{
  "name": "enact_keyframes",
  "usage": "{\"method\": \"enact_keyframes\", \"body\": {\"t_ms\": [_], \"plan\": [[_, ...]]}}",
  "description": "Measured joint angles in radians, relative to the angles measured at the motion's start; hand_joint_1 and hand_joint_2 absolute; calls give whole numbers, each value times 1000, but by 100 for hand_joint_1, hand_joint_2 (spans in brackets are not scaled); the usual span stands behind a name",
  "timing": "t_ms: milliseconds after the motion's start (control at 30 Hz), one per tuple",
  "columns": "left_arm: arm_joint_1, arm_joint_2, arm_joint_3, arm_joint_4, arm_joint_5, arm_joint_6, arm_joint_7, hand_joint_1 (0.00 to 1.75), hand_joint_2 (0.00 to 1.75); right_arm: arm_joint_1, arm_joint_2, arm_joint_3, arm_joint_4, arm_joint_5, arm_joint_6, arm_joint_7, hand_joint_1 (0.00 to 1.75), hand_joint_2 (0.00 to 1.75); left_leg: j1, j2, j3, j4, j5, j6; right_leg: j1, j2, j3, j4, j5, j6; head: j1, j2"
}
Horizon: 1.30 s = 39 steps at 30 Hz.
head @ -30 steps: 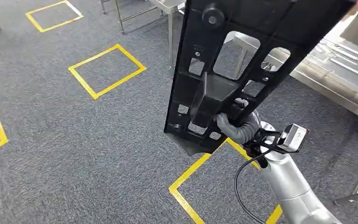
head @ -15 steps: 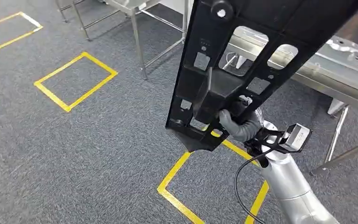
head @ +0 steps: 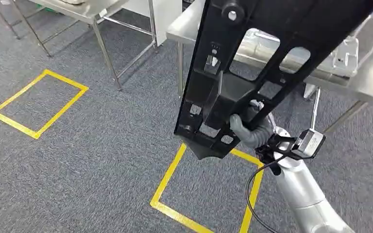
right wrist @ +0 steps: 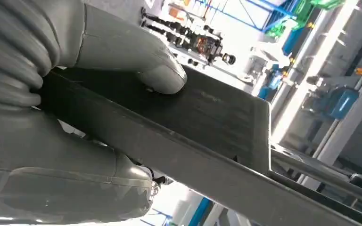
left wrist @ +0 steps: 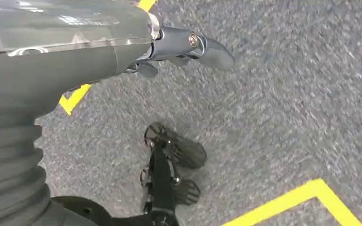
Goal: Take the parts from the cabinet and place them on the table.
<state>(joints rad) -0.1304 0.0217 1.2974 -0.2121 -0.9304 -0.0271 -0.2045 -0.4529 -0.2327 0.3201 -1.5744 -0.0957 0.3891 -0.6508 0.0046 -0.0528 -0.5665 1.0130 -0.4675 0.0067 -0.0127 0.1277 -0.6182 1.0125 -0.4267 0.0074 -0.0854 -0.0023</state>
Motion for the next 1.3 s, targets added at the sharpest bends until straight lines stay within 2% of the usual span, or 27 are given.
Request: {"method": "enact_keyframes", "body": {"t_ms": [33,100,133,200,233,300,333,367,400,533,567,600,633,700,733,767,833,867,900,1033,1067,1100,1133,1200,1233,1267,1300], "plan": [[-3,-2,0,0,0,0,0,0,175,-1,0,-3,1,0,0,0,175,175,11,15,6,-15,10,13,2,-3,-3,4,-4,6,0,0],[-7,-2,0,0,0,-2,-2,0,175,-5,7,-4,3,0,0,0,175,175,5,37,8,-19,12,23,8,-92,-41,90,-62,7,0,0],[-4,-2,0,0,0,-3,-2,0,175,-3,10,-4,4,0,0,0,175,175,3,48,8,-18,11,24,6,-111,-79,171,-99,9,0,0],[-2,-2,0,0,0,-3,-2,0,175,4,14,-4,9,0,3,0,175,175,0,72,6,-17,10,25,-1,-119,-144,305,-146,14,0,0],[-2,-2,0,0,0,-3,-2,0,175,7,14,-4,12,-1,8,0,175,175,-1,84,6,-17,9,25,-3,-122,-148,313,-135,16,0,0],[-4,-2,0,0,0,-1,-2,0,175,8,14,-4,13,-1,14,0,175,175,-1,107,8,-15,5,22,-4,-134,-81,185,-60,14,0,0],[-5,-2,0,0,0,0,-2,0,175,7,14,-4,13,-1,15,0,175,175,-1,118,11,-14,2,18,-2,-159,-25,84,-19,11,0,0],[-6,-2,0,0,0,0,-2,0,175,5,14,-4,13,0,14,0,175,175,-5,124,14,-12,-1,14,4,-220,13,8,-12,8,0,0],[-7,-2,0,0,0,0,-2,0,175,4,14,-4,14,1,14,0,175,175,-14,133,14,-12,-4,9,16,-251,17,6,-19,0,0,0],[-5,-3,2,0,0,0,-2,0,175,1,14,-3,16,3,11,0,175,175,-11,179,21,-9,-16,-11,15,-190,9,-5,-9,-14,0,0],[-8,-3,2,0,0,0,-2,0,175,1,14,-3,16,3,10,0,175,175,-4,150,17,1,-27,-18,9,-182,12,-8,-5,-18,0,0],[-10,-4,2,0,0,-1,-2,0,175,-3,14,-3,17,3,10,0,175,175,-3,89,-2,49,-61,-23,9,-169,11,-8,-4,-23,0,0],[-9,-4,2,0,-1,-3,-2,0,175,-4,11,-3,18,3,10,0,175,175,-3,70,-31,111,-94,-25,9,-160,11,-8,-4,-27,0,0],[-3,-5,3,0,0,-1,-2,0,175,-1,9,-1,21,4,11,0,175,175,-3,61,-114,281,-161,-28,12,-130,9,-8,-2,-31,0,0],[-1,-5,3,0,0,1,-2,0,175,2,9,0,21,3,11,0,175,175,-2,61,-133,314,-158,-28,12,-113,9,-7,-2,-31,0,0],[0,-6,4,0,0,3,0,0,175,4,9,1,21,3,11,0,175,175,-2,61,-126,291,-129,-27,11,-98,9,-5,-2,-30,0,0],[-4,-6,4,0,0,4,1,0,175,5,9,2,21,2,11,0,175,175,2,47,-64,143,-38,-24,9,-70,10,2,-3,-27,0,0],[-4,-6,4,0,2,4,1,0,175,5,9,2,21,0,12,0,175,175,7,8,-23,53,5,-24,7,-58,8,7,-5,-23,0,0],[-4,-6,5,0,3,4,1,0,175,4,9,2,21,-3,15,0,175,175,10,-42,-12,22,-10,-20,11,-46,3,13,-7,-15,0,0],[-4,-7,6,0,3,3,1,0,175,6,9,1,21,-11,19,0,175,175,5,3,-8,9,2,9,3,-1,-11,7,7,14,0,0],[-8,-7,6,0,3,3,0,0,175,7,10,0,20,-12,23,0,175,175,8,17,-6,2,9,18,0,-32,-15,18,-3,13,0,0],[-9,-7,6,0,3,3,0,0,175,5,12,0,20,-13,24,0,175,175,6,25,-5,-2,11,24,5,-81,-31,53,-32,15,0,0],[-8,-7,6,0,3,3,0,0,175,4,15,0,20,-13,26,0,175,175,3,37,-6,-2,11,27,4,-105,-63,124,-73,18,0,0],[-2,-7,6,0,2,3,1,0,175,8,17,0,21,-13,27,0,175,175,0,51,-9,-1,10,28,-1,-119,-136,283,-141,23,0,0],[-1,-7,6,0,0,1,2,0,175,12,17,0,21,-13,27,0,175,175,-1,60,-11,-1,10,28,-2,-121,-152,320,-146,25,0,0],[-1,-7,6,0,0,0,4,0,175,14,17,0,21,-13,27,0,175,175,-1,65,-11,-1,10,28,-3,-123,-147,314,-136,25,0,0],[-3,-7,6,0,0,-2,4,0,175,17,17,0,21,-12,27,0,175,175,-2,71,-11,0,10,27,-2,-124,-111,253,-100,23,0,0]]}}
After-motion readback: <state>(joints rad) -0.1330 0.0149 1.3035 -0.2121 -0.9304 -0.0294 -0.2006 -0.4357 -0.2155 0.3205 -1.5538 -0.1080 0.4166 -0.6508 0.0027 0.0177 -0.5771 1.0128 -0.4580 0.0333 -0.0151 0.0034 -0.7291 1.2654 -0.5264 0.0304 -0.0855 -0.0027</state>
